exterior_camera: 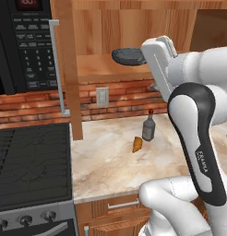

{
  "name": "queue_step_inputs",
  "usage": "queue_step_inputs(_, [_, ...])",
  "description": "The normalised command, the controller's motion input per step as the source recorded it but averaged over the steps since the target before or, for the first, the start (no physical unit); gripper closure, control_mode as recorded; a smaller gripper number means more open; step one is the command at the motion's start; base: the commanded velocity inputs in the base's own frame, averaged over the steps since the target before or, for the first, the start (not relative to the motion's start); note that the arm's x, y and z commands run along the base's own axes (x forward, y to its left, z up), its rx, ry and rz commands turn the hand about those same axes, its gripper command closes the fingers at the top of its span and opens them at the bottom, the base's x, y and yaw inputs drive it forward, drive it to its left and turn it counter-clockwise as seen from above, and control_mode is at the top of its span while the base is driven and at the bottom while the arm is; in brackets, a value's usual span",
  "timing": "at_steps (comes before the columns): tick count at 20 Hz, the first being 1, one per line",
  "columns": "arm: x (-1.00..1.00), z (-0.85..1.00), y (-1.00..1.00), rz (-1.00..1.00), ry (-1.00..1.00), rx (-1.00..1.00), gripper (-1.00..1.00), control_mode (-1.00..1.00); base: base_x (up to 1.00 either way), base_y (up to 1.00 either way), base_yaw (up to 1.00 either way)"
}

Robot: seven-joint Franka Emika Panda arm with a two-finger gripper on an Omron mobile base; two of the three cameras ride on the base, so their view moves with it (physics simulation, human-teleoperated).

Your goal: Pick the pan from the cabinet and place it on the stove. Then turn on the stove burner for the pan.

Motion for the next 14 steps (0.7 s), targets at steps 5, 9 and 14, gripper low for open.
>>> queue_step_inputs(5, [0.0, 0.0, -0.58, -0.01, 0.0, -0.06, -1.0, -1.0, 0.0, 0.0, 0.0])
queue_step_inputs(9, [0.0, 0.0, -0.55, -0.04, 0.0, -0.14, -1.0, -1.0, 0.0, 0.0, 0.0])
queue_step_inputs(14, [0.0, 0.0, -0.5, -0.09, 0.0, -0.18, -1.0, -1.0, 0.0, 0.0, 0.0])
